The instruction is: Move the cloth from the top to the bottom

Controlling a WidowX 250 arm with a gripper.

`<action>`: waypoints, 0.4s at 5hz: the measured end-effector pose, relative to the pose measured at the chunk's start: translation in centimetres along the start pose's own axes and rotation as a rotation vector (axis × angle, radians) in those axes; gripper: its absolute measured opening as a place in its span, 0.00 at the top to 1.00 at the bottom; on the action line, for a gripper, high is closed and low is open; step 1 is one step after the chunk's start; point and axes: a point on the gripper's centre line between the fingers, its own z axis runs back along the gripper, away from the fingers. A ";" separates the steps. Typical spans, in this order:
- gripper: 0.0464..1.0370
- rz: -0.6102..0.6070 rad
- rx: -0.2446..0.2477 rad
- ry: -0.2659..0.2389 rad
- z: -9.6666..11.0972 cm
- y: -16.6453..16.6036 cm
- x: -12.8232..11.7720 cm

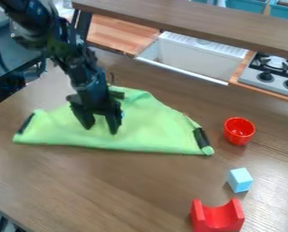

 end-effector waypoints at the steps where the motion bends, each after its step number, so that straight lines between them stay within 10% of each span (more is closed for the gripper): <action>1: 0.04 0.053 0.004 -0.012 -0.3 1.7 2.5; 2: 0.04 0.108 0.004 -0.030 -0.3 3.3 4.9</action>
